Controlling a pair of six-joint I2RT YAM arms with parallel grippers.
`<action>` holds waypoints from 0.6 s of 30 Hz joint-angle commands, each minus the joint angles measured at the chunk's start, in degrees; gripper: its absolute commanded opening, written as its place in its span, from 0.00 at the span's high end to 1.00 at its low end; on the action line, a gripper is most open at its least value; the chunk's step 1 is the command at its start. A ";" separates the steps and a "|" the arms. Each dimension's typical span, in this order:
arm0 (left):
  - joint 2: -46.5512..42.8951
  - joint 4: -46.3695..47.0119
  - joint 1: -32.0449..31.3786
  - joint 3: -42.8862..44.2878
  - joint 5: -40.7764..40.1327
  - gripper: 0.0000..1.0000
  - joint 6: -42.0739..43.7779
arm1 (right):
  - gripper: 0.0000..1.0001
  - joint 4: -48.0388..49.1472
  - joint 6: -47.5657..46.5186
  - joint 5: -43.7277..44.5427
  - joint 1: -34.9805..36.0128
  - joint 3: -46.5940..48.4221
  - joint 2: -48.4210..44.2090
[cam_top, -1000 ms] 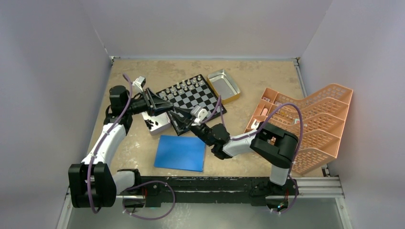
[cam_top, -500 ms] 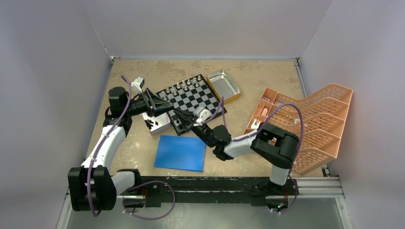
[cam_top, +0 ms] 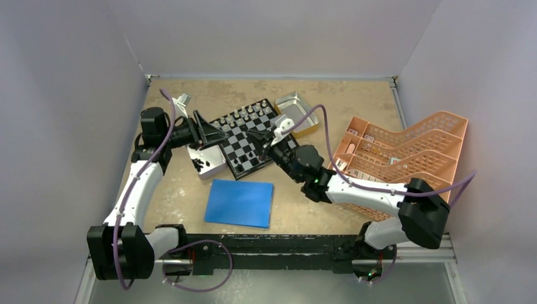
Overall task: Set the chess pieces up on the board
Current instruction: Place the chess piece on the chessboard.
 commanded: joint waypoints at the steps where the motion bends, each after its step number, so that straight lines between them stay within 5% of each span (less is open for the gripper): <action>1: 0.89 -4.70 -0.02 3.22 -1.19 0.47 12.82 | 1.00 -23.92 5.41 -5.32 -2.55 4.63 -2.23; 6: 1.58 -1.57 -1.41 4.42 3.84 0.52 17.05 | 1.00 -30.05 7.19 -14.86 -2.64 7.17 -1.37; 13: -2.76 -0.68 -10.46 4.57 -0.86 0.53 33.44 | 1.00 -38.46 11.90 -28.44 -7.18 8.98 -1.54; 18: -8.03 9.17 -13.71 -2.12 7.96 0.59 46.39 | 1.00 -45.54 11.68 -31.06 -9.74 10.22 -5.07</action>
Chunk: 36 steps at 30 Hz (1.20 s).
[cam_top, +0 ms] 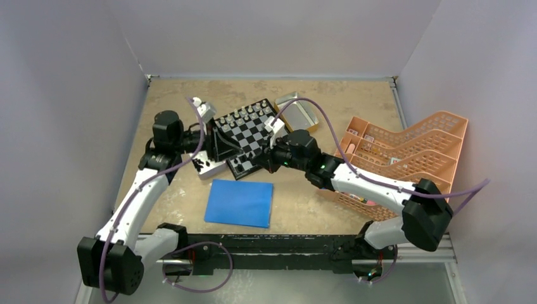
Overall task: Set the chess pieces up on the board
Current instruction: Place the chess piece on the chessboard.
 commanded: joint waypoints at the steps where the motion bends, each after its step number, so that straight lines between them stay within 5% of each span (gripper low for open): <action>1: -5.77 9.08 -2.55 -4.57 7.72 0.59 19.36 | 1.00 -7.62 1.08 -6.47 -2.08 3.99 -5.14; 10: -4.91 -10.62 -8.42 -1.46 11.22 0.51 50.61 | 1.00 -10.39 0.39 -15.33 -3.45 3.74 -7.96; 14: -5.45 -13.82 -10.71 -1.95 10.75 0.47 57.41 | 1.00 -9.89 -0.02 -19.29 -3.45 4.19 -8.04; 29: -6.23 -11.93 -13.31 -2.89 7.80 0.55 56.31 | 1.00 -2.79 4.78 -24.76 -3.50 3.68 -7.53; 36: -6.77 -6.96 -14.04 -4.13 7.80 0.91 48.49 | 1.00 3.51 10.91 -20.80 -3.46 2.63 -7.83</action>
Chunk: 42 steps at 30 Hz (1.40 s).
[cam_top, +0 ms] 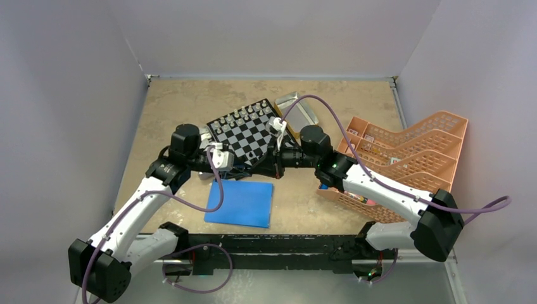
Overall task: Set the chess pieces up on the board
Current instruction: Place the chess piece on the chessboard.
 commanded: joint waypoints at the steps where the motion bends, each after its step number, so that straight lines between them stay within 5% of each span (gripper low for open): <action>1: -1.89 7.22 -0.75 -0.63 1.22 0.96 -6.56 | 1.00 10.48 7.43 3.15 -0.20 0.60 -1.46; 8: -4.67 25.20 -0.91 -5.57 -6.42 1.00 -28.53 | 1.00 30.40 19.31 9.14 -0.20 -8.27 -2.89; 19: -3.60 37.71 -0.92 -8.30 -7.77 1.00 -45.58 | 1.00 37.42 19.73 9.22 -0.20 -10.79 -1.28; 21: -3.30 38.20 -0.92 -8.07 -7.37 1.00 -45.99 | 1.00 36.86 19.29 9.71 -0.21 -10.87 -1.62; 30: -6.87 24.50 -0.91 -5.63 -10.54 0.45 -36.84 | 1.00 19.48 7.28 20.43 -0.24 -4.84 -2.80; 42: -15.60 6.20 -0.92 -5.08 -22.53 0.34 -23.19 | 1.00 -6.64 -0.93 33.95 -0.39 10.53 6.52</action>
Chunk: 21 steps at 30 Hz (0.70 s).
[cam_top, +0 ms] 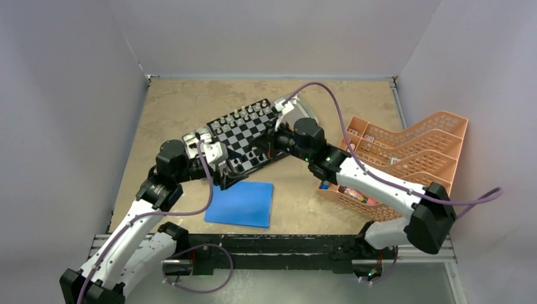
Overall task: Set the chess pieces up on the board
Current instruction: Place the chess piece on the chessboard.
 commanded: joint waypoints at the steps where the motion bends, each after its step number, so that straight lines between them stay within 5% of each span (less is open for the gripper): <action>1: -4.51 -8.18 -0.40 2.65 -3.44 0.34 7.03 | 1.00 -13.76 -6.80 11.30 -1.39 8.47 5.54; 11: -11.46 -10.25 -0.40 -1.23 -5.80 0.31 13.74 | 1.00 -27.97 -9.82 19.61 -7.23 20.18 19.69; 21: -13.03 -6.85 -0.40 -0.95 -16.55 0.28 2.25 | 1.00 -27.90 -9.41 22.86 -12.14 21.17 26.44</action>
